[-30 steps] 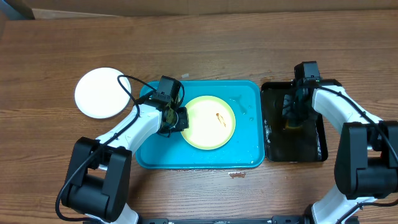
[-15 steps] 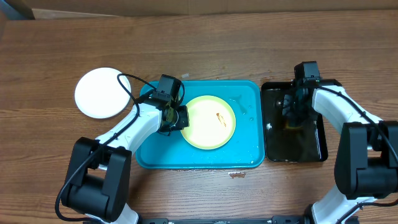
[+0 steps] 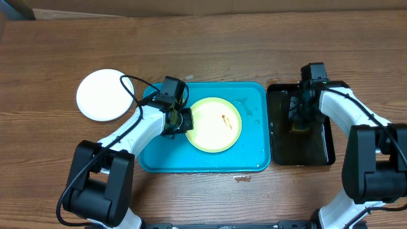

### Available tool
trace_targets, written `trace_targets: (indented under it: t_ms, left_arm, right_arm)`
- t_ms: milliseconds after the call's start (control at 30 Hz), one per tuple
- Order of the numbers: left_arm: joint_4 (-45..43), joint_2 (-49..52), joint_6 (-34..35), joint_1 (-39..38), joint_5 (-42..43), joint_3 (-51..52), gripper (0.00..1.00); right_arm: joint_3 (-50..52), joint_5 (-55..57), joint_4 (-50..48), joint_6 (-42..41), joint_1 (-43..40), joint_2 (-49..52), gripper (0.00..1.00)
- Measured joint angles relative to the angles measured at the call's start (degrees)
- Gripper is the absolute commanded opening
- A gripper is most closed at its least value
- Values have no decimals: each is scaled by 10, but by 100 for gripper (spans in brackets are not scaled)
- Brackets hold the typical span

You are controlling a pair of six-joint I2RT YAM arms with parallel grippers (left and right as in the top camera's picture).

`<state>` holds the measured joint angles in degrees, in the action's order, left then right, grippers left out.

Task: Clean dirty plates on tray and stack at the side
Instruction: 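Grasp the green-and-yellow sponge in the black tray with the right gripper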

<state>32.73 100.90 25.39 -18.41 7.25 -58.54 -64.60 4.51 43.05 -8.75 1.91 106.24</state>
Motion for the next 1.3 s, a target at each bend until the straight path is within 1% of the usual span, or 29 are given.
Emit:
trace_targets:
  t_ms: [200, 500, 767, 933, 1167, 1300]
  left_arm:
    - [0, 0, 0, 0, 0, 0, 4]
    - [0, 0, 0, 0, 0, 0, 4]
    - [0, 0, 0, 0, 0, 0, 4]
    - [0, 0, 0, 0, 0, 0, 4]
    - [0, 0, 0, 0, 0, 0, 4]
    - [0, 0, 0, 0, 0, 0, 4]
  right_arm:
    - [-5, 0, 9, 0, 0, 0, 4]
    - [-57, 13, 74, -20, 0, -5, 4]
    - [-60, 21, 93, -41, 0, -35, 4]
    - [-60, -18, 105, -49, 3, -37, 4]
    - [-60, -26, 120, -58, 9, -37, 4]
    - [-60, -6, 123, -64, 24, -37, 4]
